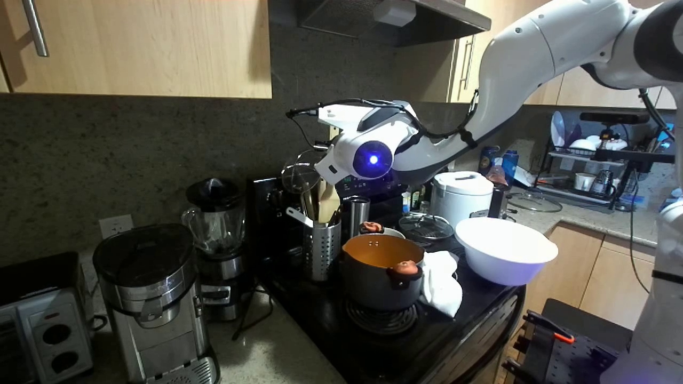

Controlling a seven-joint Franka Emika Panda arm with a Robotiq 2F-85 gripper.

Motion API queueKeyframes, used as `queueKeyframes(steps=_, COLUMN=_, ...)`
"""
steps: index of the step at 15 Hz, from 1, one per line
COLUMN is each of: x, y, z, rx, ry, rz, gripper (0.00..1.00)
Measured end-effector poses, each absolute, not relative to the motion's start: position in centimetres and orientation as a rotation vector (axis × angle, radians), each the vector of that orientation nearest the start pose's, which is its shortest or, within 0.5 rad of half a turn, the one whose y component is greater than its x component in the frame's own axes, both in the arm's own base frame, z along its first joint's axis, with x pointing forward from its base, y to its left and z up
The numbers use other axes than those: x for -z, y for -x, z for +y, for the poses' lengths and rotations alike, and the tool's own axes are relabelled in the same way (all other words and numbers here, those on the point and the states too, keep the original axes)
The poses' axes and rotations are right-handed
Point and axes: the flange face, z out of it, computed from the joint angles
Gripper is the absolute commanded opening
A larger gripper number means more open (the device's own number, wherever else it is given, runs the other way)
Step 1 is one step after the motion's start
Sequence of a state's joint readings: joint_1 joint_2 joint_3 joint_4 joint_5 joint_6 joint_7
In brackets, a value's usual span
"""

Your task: Put the wooden spoon on the stove in the metal rack

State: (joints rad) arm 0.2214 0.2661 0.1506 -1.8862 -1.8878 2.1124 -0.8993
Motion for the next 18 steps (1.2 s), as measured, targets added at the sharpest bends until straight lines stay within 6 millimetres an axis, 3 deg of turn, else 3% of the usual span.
queueKeyframes(steps=2, x=-40.9, y=-61.7, z=18.8, rx=0.400, ry=-0.535, rz=1.591, gripper=0.11)
queueKeyframes(steps=3, x=-40.7, y=-61.6, z=18.8, rx=0.396, ry=-0.541, rz=1.590, gripper=0.53)
queueKeyframes(steps=5, x=-40.5, y=-61.4, z=19.0, rx=0.393, ry=-0.547, rz=1.587, gripper=0.61)
queueKeyframes(steps=10, x=-40.5, y=-61.3, z=19.1, rx=0.398, ry=-0.549, rz=1.578, gripper=0.98)
queueKeyframes(steps=15, x=-41.1, y=-61.5, z=19.1, rx=0.407, ry=-0.560, rz=1.555, gripper=1.00)
queueKeyframes(steps=18, x=-42.7, y=-61.9, z=18.7, rx=0.430, ry=-0.602, rz=1.505, gripper=1.00)
